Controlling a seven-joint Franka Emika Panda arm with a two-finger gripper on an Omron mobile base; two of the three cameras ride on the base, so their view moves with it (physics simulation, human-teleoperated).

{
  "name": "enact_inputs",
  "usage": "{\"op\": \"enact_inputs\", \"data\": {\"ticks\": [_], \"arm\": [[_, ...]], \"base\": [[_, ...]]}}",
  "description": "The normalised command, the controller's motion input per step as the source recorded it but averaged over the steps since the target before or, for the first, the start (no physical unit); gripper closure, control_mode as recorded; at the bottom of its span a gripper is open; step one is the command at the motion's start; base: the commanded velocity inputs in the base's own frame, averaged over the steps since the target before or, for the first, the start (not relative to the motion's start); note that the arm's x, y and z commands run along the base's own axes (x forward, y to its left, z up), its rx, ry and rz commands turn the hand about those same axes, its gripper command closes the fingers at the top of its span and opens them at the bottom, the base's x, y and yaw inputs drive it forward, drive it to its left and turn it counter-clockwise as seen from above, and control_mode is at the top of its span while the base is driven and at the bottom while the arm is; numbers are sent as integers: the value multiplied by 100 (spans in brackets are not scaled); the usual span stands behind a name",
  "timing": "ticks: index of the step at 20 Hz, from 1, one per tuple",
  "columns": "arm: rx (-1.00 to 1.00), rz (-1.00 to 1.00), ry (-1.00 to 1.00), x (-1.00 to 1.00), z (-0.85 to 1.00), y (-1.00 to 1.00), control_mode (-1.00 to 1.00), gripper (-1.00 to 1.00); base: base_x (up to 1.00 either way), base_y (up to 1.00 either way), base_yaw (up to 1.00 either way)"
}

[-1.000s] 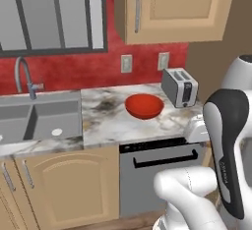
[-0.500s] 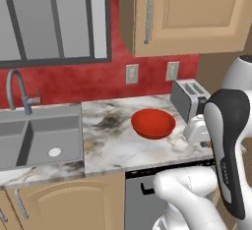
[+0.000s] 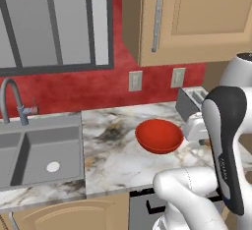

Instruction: Take the sweet potato, lemon, and tangerine from the freezer and place them in the bowl on the counter.

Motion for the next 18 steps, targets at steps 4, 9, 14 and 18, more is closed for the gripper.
{"op": "enact_inputs", "data": {"ticks": [4, 9, 14, 18], "arm": [[0, 0, 1, 78, -28, 0, -100, 100], [0, 0, 0, 93, -51, 0, -100, 100], [0, 0, 1, 84, -69, 0, -100, 100], [0, 0, 0, 54, -80, 0, -100, 100]], "base": [[0, 0, 0], [0, 0, 0], [0, 0, 0], [0, 0, 0]]}}
